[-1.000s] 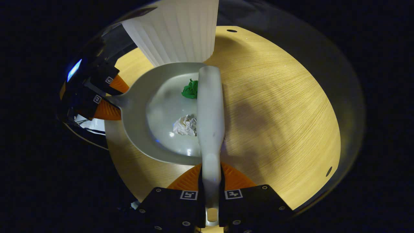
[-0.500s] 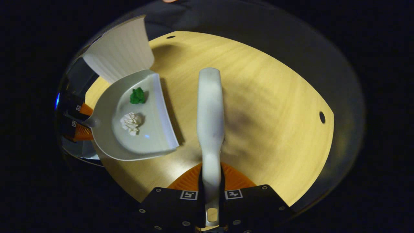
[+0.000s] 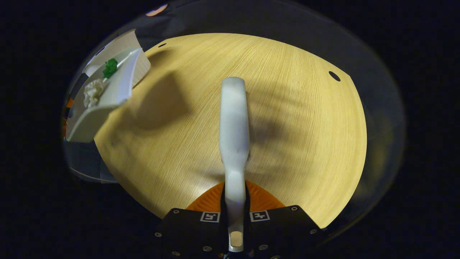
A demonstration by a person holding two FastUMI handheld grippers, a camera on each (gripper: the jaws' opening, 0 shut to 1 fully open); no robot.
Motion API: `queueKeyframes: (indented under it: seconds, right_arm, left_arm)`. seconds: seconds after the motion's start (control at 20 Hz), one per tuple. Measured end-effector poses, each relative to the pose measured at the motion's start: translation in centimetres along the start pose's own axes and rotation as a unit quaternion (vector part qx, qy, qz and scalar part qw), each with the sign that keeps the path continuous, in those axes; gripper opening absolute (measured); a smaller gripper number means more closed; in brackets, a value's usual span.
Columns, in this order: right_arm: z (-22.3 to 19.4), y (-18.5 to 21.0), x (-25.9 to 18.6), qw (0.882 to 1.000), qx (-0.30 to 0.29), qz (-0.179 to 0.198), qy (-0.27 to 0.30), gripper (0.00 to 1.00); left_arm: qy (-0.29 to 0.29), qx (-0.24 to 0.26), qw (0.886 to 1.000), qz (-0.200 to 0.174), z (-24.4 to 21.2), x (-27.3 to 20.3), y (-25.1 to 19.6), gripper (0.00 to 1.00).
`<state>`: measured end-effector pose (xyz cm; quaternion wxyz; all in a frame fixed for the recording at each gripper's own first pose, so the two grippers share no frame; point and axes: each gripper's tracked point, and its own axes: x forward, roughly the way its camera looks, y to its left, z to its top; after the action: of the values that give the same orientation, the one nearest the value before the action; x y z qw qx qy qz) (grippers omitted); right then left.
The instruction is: Pick up the small broom and dustpan from the desktop, sweep the trash into the dustpan with the broom, and then empty the trash into the garbage bin.
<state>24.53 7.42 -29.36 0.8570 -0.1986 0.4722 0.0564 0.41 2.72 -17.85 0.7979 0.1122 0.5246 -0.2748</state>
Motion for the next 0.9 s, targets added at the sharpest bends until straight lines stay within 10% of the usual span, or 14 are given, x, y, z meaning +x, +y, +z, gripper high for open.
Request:
queueKeyframes:
  seconds: [0.55, 0.9]
  right_arm:
    - [1.8, 1.4, 1.2, 1.000, -0.016, 0.017, -0.003, 0.15]
    - [2.1, 1.3, 1.4, 0.999, -0.033, 0.027, 0.001, 0.15]
  left_arm:
    - [-0.009, -0.014, 0.999, -0.047, 7.7, -12.7, 0.6, 0.30]
    - [-0.037, -0.069, 0.993, 0.090, 9.3, -19.1, 14.1, 0.30]
